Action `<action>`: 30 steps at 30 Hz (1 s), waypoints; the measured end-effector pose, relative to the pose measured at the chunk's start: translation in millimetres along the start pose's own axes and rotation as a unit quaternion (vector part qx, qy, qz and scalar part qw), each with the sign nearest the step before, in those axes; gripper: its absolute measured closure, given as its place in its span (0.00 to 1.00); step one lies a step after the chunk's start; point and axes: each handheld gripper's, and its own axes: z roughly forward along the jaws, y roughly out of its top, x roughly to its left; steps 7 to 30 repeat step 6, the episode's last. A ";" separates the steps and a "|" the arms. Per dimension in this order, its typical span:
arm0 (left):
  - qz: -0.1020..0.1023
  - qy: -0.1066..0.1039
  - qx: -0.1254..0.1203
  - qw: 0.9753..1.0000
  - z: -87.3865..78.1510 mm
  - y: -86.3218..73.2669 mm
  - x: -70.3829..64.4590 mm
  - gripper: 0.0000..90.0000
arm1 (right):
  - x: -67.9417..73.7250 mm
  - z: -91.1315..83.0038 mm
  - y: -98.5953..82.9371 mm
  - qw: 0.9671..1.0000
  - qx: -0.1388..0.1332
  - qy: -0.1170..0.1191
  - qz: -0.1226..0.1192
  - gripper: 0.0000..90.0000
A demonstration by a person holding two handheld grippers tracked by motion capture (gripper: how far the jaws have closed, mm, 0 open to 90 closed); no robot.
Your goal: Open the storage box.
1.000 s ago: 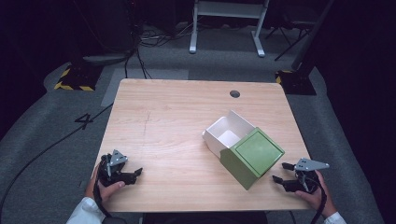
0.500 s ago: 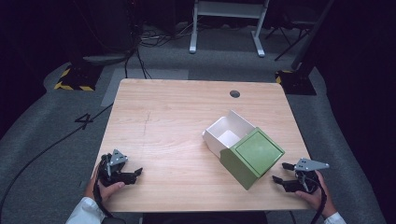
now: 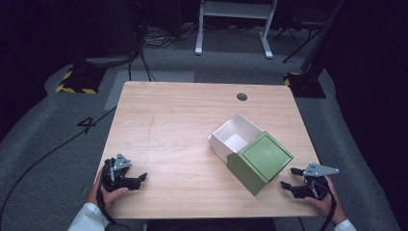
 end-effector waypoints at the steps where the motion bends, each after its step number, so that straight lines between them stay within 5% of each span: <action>1: 0.000 0.000 0.000 1.000 0.0 0.0 0.0 0.19 | -0.1 0.0 0.0 1.000 -0.001 -0.001 -0.001 0.28; 30: 0.000 0.000 0.000 1.000 0.0 0.0 0.0 0.19 | -0.1 0.1 0.0 1.000 -0.001 0.000 -0.001 0.28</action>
